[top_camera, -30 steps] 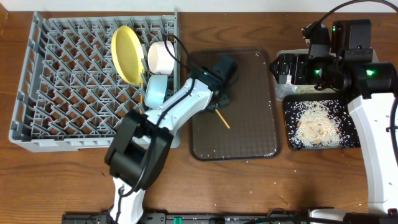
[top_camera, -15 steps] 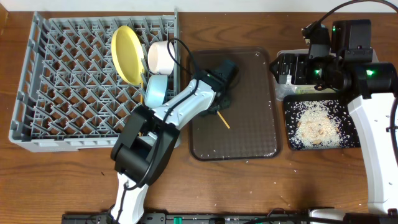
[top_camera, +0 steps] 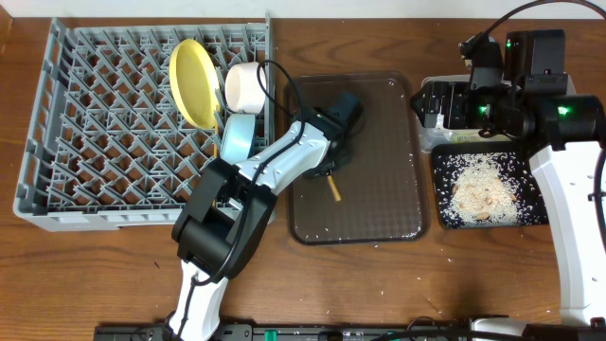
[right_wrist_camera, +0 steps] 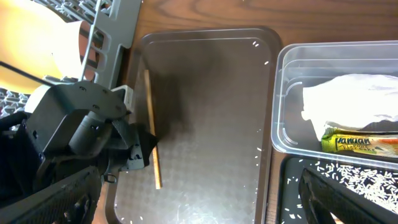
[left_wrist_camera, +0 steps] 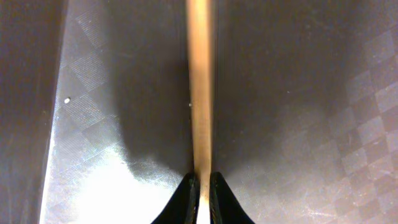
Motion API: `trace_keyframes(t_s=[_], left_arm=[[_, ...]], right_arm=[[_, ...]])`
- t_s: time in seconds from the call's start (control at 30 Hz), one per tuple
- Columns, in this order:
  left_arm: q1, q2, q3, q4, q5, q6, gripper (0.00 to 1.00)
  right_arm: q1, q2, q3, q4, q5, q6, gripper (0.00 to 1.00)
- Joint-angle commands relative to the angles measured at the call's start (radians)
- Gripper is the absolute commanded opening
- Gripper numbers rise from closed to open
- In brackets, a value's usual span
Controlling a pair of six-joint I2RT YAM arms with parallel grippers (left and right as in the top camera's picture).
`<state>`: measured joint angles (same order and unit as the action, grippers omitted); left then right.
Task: Sort waste into correct bins and load items into the dishwasher
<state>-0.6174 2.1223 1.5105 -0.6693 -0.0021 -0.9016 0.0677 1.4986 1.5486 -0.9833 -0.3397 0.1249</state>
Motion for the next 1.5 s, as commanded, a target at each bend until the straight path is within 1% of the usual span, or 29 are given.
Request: trace_keyframes(t_s=[0.0, 0.2, 0.27, 0.37, 0.53, 0.7, 0.83, 0.97, 1.03, 1.13, 1.17, 1.23, 1.3, 1.33, 1.4, 1.47], left_arm=[[-0.002, 0.010, -0.009, -0.003, -0.004, -0.002, 0.08], [-0.002, 0.006, -0.004, -0.002, 0.023, -0.001, 0.07], [-0.002, -0.004, 0.008, -0.003, 0.044, 0.023, 0.07], [-0.002, -0.032, 0.022, -0.002, 0.074, 0.088, 0.08], [-0.002, -0.115, 0.023, -0.010, 0.072, 0.211, 0.07], [-0.001, -0.200, 0.023, -0.042, 0.058, 0.312, 0.07], [0.016, -0.275, 0.023, -0.092, 0.048, 0.424, 0.07], [0.064, -0.366, 0.023, -0.197, -0.028, 0.466, 0.07], [0.091, -0.402, 0.023, -0.229, -0.032, 0.491, 0.08], [0.111, -0.432, 0.023, -0.243, -0.032, 0.489, 0.08], [0.110, -0.432, 0.023, -0.241, -0.032, 0.485, 0.11], [0.102, -0.423, 0.021, -0.229, -0.032, 0.440, 0.17], [0.084, -0.403, 0.021, -0.204, -0.028, 0.404, 0.25], [0.071, -0.387, 0.021, -0.180, -0.017, 0.403, 0.27], [0.045, -0.354, 0.021, -0.127, 0.004, 0.403, 0.34], [0.019, -0.315, 0.021, -0.073, 0.018, 0.402, 0.36]], right_arm=[[0.001, 0.006, 0.001, -0.001, 0.003, 0.001, 0.99], [0.001, 0.006, 0.001, -0.001, 0.003, 0.001, 0.99], [0.001, 0.006, 0.001, -0.001, 0.003, 0.001, 0.99], [0.001, 0.006, 0.001, -0.001, 0.003, 0.001, 0.99], [0.001, 0.006, 0.001, -0.001, 0.003, 0.001, 0.99], [0.001, 0.006, 0.001, -0.001, 0.003, 0.001, 0.99], [0.001, 0.006, 0.001, -0.001, 0.003, 0.001, 0.99], [0.001, 0.006, 0.001, -0.001, 0.003, 0.001, 0.99], [0.001, 0.006, 0.001, -0.001, 0.003, 0.001, 0.99], [0.001, 0.006, 0.001, -0.001, 0.003, 0.001, 0.99], [0.001, 0.006, 0.001, -0.001, 0.003, 0.001, 0.99], [0.001, 0.006, 0.001, -0.001, 0.003, 0.001, 0.99], [0.001, 0.006, 0.001, -0.001, 0.003, 0.001, 0.99], [0.001, 0.006, 0.001, -0.001, 0.003, 0.001, 0.99], [0.001, 0.006, 0.001, -0.001, 0.003, 0.001, 0.99], [0.001, 0.006, 0.001, -0.001, 0.003, 0.001, 0.99]])
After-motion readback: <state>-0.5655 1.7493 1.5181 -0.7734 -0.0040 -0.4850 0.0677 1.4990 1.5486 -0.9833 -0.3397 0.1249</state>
